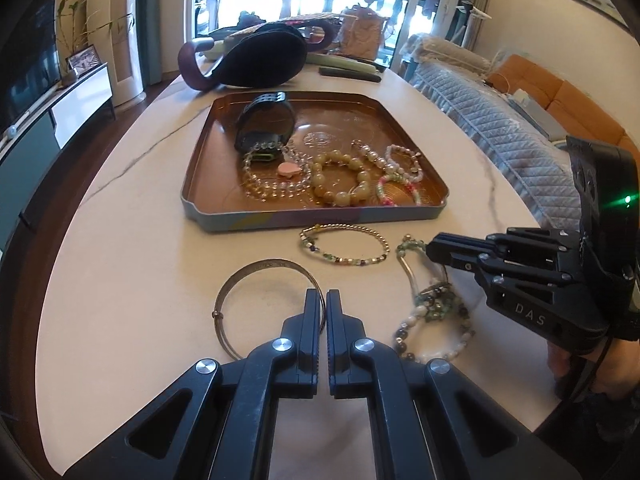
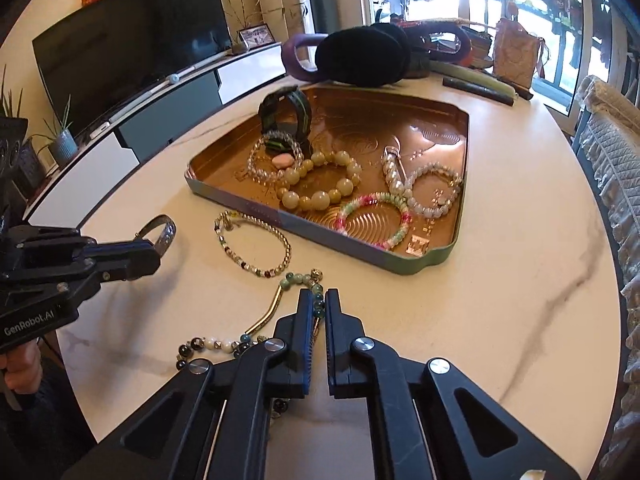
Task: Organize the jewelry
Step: 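Grasp the silver bangle with the left tool while the right tool grasps the green-bead chain, then carry the silver bangle and green-bead chain over the copper tray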
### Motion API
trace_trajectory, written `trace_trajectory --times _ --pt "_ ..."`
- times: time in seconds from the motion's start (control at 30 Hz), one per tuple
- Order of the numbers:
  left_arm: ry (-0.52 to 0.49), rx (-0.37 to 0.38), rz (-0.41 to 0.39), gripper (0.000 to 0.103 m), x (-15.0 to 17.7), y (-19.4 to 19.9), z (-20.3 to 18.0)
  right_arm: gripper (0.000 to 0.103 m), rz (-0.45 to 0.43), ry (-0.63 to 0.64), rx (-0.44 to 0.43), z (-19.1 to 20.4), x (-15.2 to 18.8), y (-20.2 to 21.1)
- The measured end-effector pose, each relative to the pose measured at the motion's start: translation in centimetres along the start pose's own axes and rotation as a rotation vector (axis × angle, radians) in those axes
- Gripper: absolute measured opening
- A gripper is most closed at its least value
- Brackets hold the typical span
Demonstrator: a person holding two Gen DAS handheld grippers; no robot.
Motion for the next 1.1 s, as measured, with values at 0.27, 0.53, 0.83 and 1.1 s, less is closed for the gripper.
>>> trace_trajectory --times 0.27,0.53,0.83,1.1 --pt "-0.003 0.002 -0.011 0.003 -0.2 0.5 -0.1 0.005 -0.074 0.021 -0.019 0.6 -1.2 2.7" --pt "0.007 0.007 -0.029 0.003 -0.9 0.9 -0.2 0.005 -0.128 0.038 -0.030 1.3 -2.3 4.7" --pt "0.031 0.014 -0.071 0.003 -2.8 1.8 -0.7 0.005 -0.165 0.030 -0.030 1.1 -3.5 5.7" --pt "0.021 0.033 -0.119 0.003 -4.8 2.7 -2.0 0.005 -0.239 0.051 -0.017 1.4 -4.8 7.8"
Point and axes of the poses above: each gripper's, at about its wrist camera, not at the fingertips, and y roughly against the way its jaws point, z to its left, x to its underside, the point moved 3 cm from there along -y, roughly the way its jaws point
